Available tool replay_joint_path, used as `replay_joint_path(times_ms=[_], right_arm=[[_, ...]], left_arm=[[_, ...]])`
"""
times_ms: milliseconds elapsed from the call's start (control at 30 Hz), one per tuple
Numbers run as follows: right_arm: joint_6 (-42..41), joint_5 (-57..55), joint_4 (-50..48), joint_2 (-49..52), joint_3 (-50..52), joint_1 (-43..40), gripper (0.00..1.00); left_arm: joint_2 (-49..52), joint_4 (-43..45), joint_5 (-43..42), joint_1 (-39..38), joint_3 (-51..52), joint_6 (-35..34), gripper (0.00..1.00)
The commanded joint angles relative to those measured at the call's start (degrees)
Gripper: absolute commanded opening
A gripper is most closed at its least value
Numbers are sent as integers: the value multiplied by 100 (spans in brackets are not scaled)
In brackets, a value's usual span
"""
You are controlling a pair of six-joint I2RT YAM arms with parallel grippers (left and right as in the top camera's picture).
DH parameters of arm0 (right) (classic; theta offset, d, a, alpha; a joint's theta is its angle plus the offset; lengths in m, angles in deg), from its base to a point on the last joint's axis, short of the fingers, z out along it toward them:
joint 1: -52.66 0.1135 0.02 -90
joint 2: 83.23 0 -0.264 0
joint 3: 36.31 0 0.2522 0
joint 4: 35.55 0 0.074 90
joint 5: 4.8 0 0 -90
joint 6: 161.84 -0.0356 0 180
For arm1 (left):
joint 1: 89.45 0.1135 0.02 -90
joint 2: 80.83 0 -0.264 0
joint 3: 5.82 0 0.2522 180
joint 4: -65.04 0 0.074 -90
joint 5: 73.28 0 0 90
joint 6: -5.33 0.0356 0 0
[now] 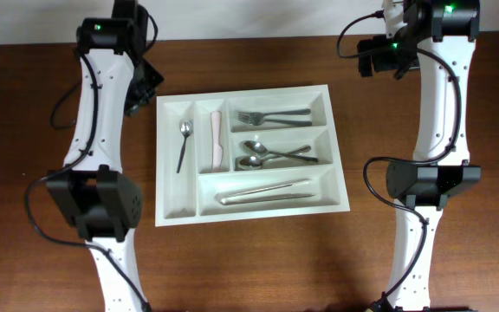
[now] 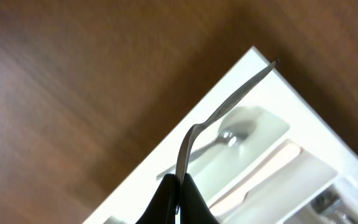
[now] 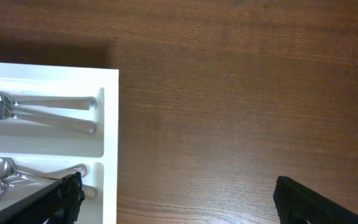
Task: Pack container
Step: 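Carry the spoon toward the tray's left compartment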
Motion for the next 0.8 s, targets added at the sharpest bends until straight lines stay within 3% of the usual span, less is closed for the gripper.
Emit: replay_joint_path(times_ms=[0,433,767], right_arm=[[-13,55,33,-177,-59,20,99],[-13,55,35,-177,-59,20,99],[-13,55,33,-177,-59,20,99]], left_arm=[[-645,26,-267,-11,321,-76,2],[-1086,-485,-302,-243,778,-446,2],[-1086,535,-446,-595,2105,-859,2]])
